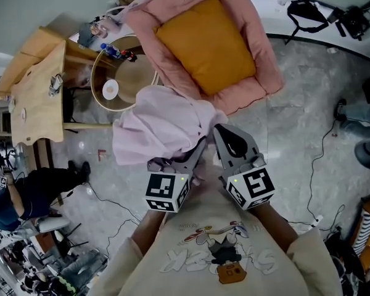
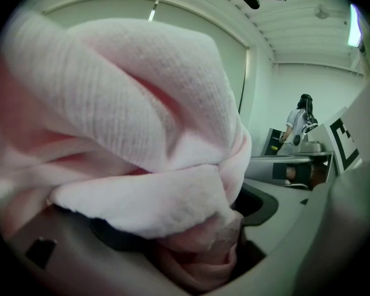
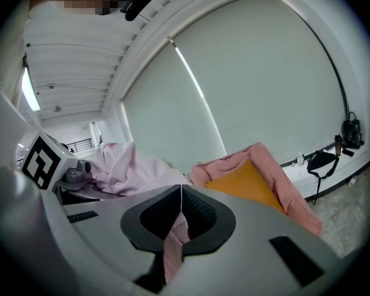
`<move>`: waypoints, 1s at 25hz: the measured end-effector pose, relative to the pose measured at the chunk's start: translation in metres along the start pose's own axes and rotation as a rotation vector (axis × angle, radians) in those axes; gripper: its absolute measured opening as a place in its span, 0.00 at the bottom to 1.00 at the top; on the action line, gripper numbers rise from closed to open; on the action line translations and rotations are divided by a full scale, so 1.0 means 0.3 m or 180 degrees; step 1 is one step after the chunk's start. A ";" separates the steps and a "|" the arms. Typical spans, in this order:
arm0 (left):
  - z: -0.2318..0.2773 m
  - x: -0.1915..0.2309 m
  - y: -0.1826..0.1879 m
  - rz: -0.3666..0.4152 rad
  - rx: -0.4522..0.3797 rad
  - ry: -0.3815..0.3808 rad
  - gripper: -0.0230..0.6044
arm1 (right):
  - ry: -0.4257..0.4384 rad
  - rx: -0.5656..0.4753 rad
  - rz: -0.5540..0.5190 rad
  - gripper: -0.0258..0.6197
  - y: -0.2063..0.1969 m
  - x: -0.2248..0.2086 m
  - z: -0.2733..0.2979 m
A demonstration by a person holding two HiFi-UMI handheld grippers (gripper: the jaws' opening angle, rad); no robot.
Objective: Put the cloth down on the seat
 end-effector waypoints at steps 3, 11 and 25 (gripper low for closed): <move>0.014 0.025 0.007 0.0064 0.0006 0.0017 0.71 | 0.0023 -0.0060 0.0045 0.07 0.011 0.001 0.014; 0.092 0.113 -0.009 -0.0032 0.0111 0.0001 0.71 | 0.0015 0.0159 0.0058 0.07 -0.032 -0.018 0.128; 0.314 0.194 -0.108 0.0058 0.0357 -0.0167 0.71 | -0.0032 0.0525 0.0089 0.07 -0.135 -0.126 0.340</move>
Point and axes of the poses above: the fingertips, and each gripper's own axes: z forward along the fingers, x to its left, y out of its top, the point moved 1 cm from there along -z, backward along the fingers, and after that the axes turned 12 degrees about x, right-handed, at the moved point
